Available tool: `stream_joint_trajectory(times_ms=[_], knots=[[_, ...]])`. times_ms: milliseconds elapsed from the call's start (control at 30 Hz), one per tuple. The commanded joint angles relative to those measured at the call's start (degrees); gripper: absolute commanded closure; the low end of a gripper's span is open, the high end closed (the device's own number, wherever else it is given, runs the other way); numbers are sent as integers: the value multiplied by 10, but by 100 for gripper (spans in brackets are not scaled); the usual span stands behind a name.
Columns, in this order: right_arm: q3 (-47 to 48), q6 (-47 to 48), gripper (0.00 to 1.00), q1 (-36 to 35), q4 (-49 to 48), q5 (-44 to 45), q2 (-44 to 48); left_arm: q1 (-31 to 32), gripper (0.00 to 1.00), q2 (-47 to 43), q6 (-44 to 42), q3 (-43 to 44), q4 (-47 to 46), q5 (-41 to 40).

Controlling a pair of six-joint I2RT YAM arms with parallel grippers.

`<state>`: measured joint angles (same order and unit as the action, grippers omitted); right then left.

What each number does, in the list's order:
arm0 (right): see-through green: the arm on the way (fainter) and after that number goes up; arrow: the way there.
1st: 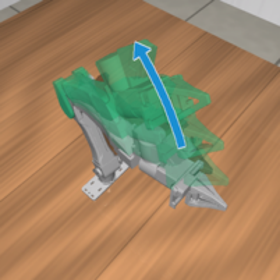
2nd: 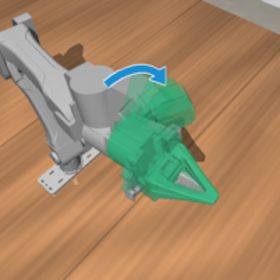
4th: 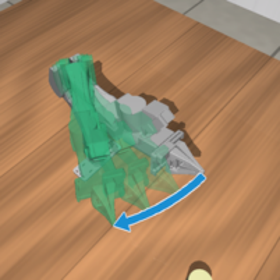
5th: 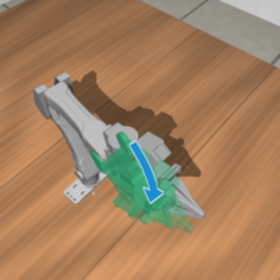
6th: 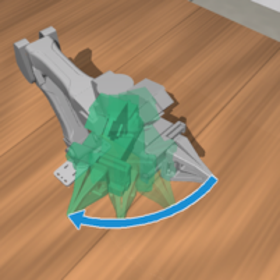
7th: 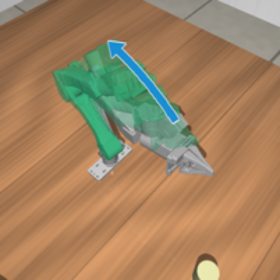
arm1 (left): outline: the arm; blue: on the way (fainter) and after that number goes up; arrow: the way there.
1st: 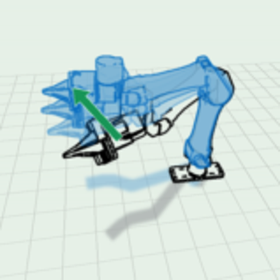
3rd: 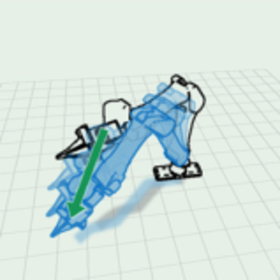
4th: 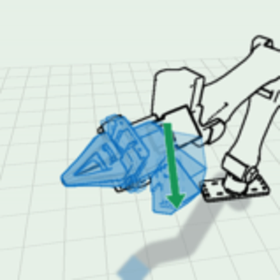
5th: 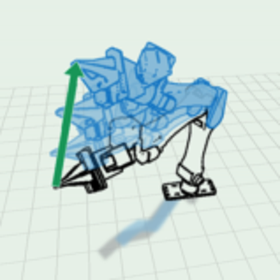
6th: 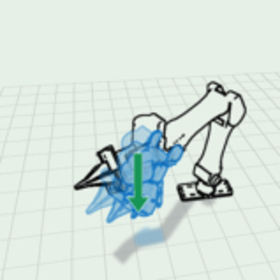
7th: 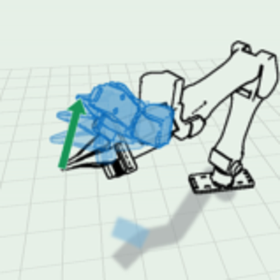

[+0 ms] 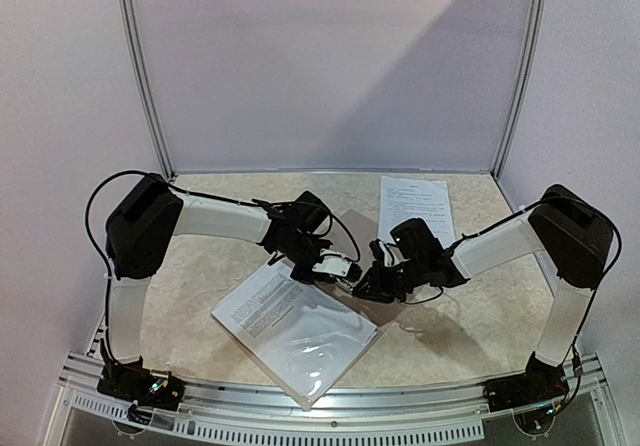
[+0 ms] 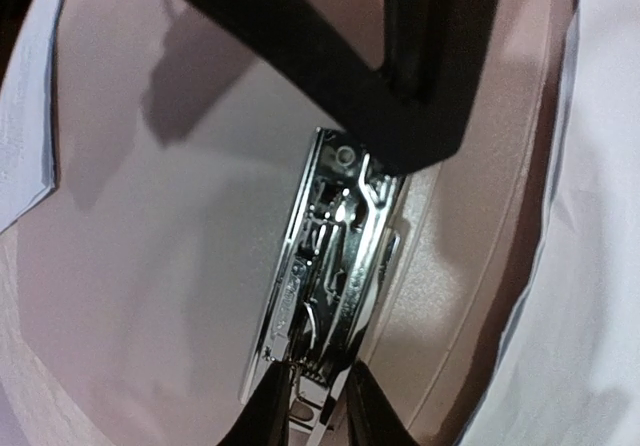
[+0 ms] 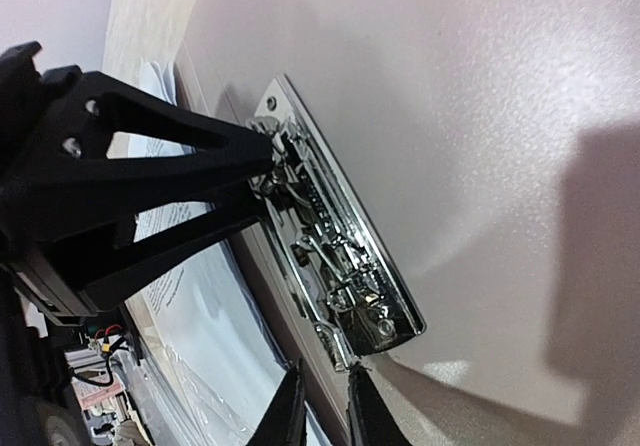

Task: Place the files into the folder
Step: Open the spring clip on the folder with some files.

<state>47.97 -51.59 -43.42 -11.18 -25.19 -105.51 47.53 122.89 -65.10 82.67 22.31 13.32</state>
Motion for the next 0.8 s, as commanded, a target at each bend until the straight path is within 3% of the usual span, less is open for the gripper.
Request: stream_joint_trajectory(times_ms=[0, 433, 767], knots=[[-9, -15, 88, 6, -11, 39, 27, 6, 78, 42, -7, -35, 56, -36], [-5, -37, 83, 8, -12, -4, -5, 8, 78, 41, -8, -36, 55, -34], [0, -28, 88, 8, 4, -5, -30, 8, 78, 42, -6, -39, 54, -32]])
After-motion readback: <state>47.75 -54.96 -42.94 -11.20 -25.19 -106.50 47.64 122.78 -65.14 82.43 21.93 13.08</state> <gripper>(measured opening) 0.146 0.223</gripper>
